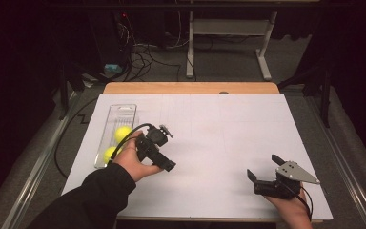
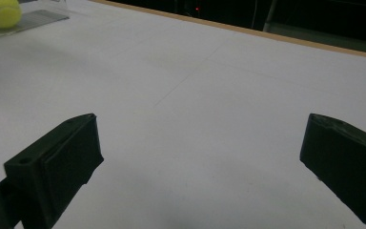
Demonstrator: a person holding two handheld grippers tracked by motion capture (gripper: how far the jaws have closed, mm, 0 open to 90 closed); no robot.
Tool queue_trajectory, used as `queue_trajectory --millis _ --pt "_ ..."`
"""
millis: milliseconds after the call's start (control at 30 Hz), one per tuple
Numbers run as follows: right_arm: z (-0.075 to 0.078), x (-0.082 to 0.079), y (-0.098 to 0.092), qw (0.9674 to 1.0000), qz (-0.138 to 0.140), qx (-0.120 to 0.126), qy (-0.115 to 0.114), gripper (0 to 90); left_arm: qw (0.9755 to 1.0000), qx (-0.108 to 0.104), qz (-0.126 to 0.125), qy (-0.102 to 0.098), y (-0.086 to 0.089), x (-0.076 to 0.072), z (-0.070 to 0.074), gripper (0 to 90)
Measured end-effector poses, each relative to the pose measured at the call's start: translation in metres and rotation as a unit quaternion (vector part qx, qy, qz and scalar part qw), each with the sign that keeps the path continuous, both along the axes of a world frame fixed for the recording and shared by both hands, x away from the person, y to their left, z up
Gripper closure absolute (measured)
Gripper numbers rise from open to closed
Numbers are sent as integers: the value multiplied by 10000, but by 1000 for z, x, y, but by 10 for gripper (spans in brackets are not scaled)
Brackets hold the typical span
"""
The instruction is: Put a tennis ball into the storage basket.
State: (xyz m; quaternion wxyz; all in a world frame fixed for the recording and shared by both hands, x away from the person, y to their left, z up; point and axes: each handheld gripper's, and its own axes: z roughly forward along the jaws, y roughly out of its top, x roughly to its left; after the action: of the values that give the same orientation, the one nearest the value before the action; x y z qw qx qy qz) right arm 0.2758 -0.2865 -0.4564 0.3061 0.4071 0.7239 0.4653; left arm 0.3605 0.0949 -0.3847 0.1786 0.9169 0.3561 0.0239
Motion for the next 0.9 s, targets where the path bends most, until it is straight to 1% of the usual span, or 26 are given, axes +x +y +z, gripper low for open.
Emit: queue_trajectory --millis 100,133,200,233,267,367,500,533,567,600,667,700,767,800,833,867,900 --pt "0 0 1 10000 9 2 5 1 9996 -265 14 -115 -2 -7 -11 0" --pt "0 0 1 10000 8 2 15 1 9990 -410 29 -165 -2 -9 -16 0" --pt "0 0 1 10000 22 3 12 1 9977 -606 84 -304 -1 -12 -22 0" --pt "0 0 2 10000 29 -1 8 1 9969 -700 103 -342 -1 -13 -24 0" --pt "0 0 2 10000 30 3 9 1 9958 -833 140 -366 0 -15 -29 0" --pt "0 0 2 10000 29 10 5 1 9929 -1074 205 -459 2 -17 -41 0" --pt "-1 0 2 10000 18 28 7 1 9873 -1447 321 -579 5 -20 -51 0" --pt "-1 -1 2 10000 20 33 7 1 9863 -1488 336 -626 5 -20 -52 0" --pt "-1 -1 2 10000 25 35 3 1 9847 -1549 348 -718 6 -22 -54 0" --pt "-1 -1 2 10000 34 41 2 1 9825 -1666 350 -761 7 -22 -55 0" --pt "0 -1 3 10000 34 50 -2 1 9766 -1932 396 -858 9 -24 -56 0" --pt "0 -2 3 10000 37 54 -15 1 9718 -2118 388 -958 11 -25 -57 0" --pt "1 -3 5 9999 59 89 -34 1 9652 -2326 364 -1140 15 -28 -56 0" --pt "1 -3 5 9999 55 95 -41 1 9607 -2459 347 -1241 17 -30 -56 0" --pt "2 -4 6 9999 63 101 -57 1 9572 -2541 307 -1349 18 -33 -54 0" --pt "2 -4 6 9999 59 113 -64 0 9543 -2593 283 -1461 20 -35 -52 0" --pt "3 -5 6 9999 49 120 -68 0 9505 -2652 263 -1598 22 -37 -50 0"
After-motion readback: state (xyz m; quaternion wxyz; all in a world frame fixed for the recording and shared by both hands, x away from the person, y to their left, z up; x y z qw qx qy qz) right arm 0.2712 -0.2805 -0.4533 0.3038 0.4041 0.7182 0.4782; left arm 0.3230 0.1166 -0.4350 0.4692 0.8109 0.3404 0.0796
